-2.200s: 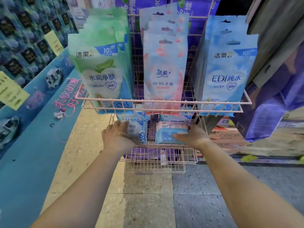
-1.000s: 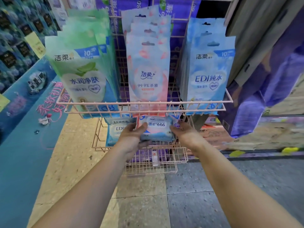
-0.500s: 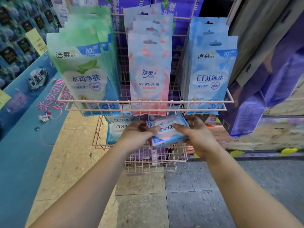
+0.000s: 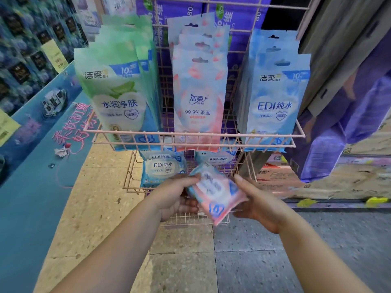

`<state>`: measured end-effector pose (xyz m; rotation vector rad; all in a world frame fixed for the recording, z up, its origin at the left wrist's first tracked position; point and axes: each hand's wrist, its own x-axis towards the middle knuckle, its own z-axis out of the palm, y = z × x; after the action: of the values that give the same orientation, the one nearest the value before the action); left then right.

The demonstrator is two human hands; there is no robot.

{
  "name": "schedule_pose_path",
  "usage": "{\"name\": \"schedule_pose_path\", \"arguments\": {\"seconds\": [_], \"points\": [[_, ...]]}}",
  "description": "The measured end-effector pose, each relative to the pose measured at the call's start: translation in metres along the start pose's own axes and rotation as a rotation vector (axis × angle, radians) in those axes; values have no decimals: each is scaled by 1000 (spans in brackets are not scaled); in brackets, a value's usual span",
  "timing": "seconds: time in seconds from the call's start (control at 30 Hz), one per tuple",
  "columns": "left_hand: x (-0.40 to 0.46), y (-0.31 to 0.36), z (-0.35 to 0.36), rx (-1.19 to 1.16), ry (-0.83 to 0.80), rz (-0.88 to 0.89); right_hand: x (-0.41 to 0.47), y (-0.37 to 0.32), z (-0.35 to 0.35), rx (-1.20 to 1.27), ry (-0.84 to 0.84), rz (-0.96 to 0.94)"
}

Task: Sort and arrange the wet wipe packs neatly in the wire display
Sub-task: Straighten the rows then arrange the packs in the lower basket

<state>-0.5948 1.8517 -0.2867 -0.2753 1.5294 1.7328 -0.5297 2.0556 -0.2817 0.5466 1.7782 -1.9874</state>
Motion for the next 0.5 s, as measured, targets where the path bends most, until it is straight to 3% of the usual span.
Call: {"name": "schedule_pose_path", "arguments": {"seconds": [0.1,0.17,0.23,0.27,0.33,0.4,0.5], "points": [[5,4,16,-87,111,-8,-2,-9,0,-32,21,-28],[10,9,26,53,190,-24,5,-22,3,-14,142,-85],[14,15,30,389,304,18,17,-33,4,-102,315,-121],[19,17,28,689,372,62,24,-38,2,-290,390,-132],[27,20,24,1288,501,126,34,-41,5,-709,382,-105],[34,20,19,1502,517,131,39,-39,15,-900,300,-70],[43,8,8,1564,530,220,40,-35,21,-882,338,-90]]}}
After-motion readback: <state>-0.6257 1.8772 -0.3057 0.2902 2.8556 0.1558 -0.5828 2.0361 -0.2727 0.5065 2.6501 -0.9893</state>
